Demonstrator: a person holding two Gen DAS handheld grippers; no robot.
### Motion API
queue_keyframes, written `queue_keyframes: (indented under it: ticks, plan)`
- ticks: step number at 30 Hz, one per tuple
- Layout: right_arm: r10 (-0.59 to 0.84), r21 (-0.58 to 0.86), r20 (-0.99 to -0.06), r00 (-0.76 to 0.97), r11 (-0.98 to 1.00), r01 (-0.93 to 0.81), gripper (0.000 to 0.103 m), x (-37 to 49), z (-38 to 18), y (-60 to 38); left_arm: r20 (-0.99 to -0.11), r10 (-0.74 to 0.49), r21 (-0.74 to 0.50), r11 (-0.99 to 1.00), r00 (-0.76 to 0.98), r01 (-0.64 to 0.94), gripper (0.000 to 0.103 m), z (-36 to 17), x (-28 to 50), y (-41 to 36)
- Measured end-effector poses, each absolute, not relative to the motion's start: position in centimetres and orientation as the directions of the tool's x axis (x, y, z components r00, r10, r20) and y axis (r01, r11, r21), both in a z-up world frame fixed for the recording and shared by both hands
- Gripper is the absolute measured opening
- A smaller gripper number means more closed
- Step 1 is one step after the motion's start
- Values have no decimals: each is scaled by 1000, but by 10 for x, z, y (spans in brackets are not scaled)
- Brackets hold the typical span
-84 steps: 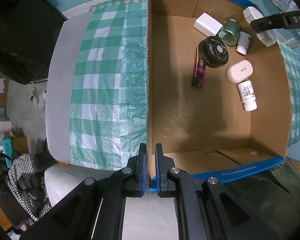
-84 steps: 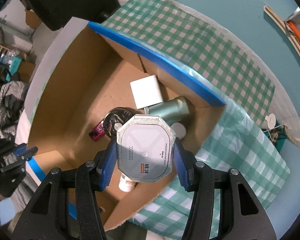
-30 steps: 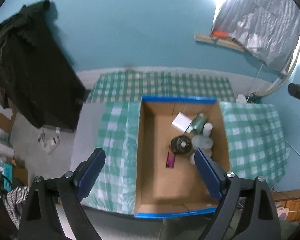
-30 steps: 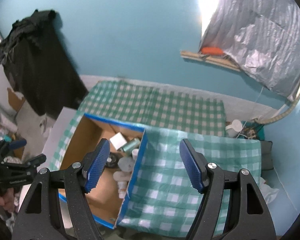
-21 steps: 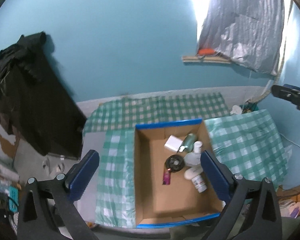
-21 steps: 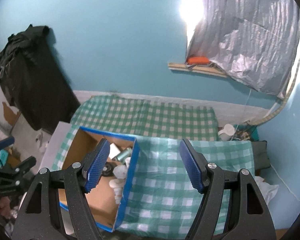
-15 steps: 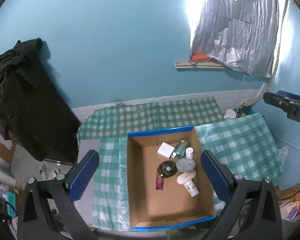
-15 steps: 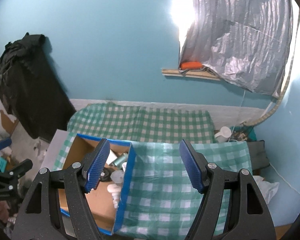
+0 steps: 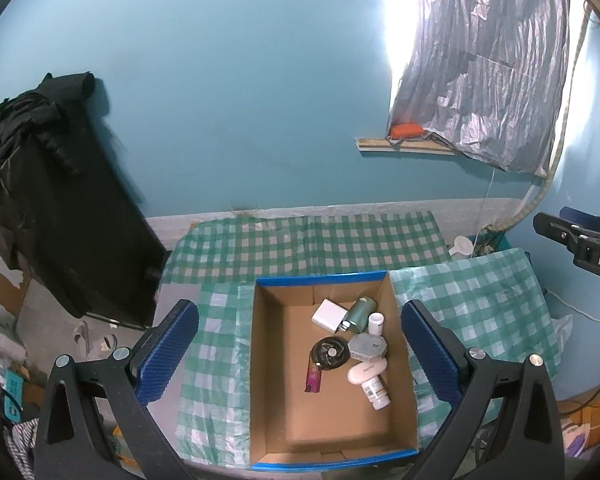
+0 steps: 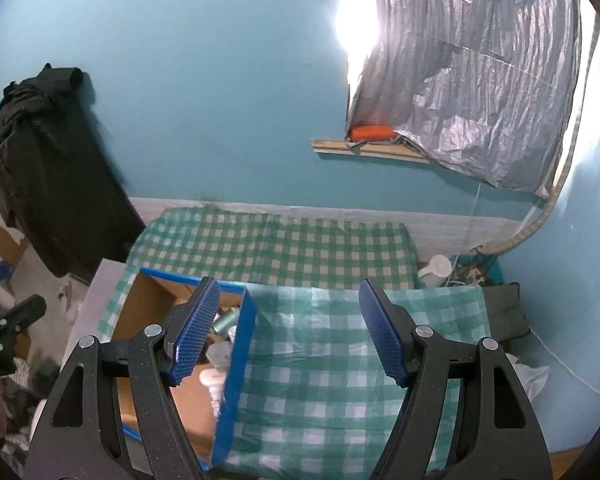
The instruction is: Organize rigid objects
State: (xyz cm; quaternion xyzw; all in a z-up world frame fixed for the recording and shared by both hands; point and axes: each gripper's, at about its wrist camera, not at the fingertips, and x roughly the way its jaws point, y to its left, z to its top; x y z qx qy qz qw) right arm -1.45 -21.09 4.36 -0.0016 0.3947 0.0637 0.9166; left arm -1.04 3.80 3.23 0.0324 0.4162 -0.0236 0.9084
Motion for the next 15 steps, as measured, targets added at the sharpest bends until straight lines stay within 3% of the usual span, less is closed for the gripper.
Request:
queue_keyframes:
  ticks: [15]
  plan:
    - [131, 55, -721, 681, 990, -132, 72, -8, 42, -216, -749, 23, 84, 995, 662, 60, 102, 34, -9, 24]
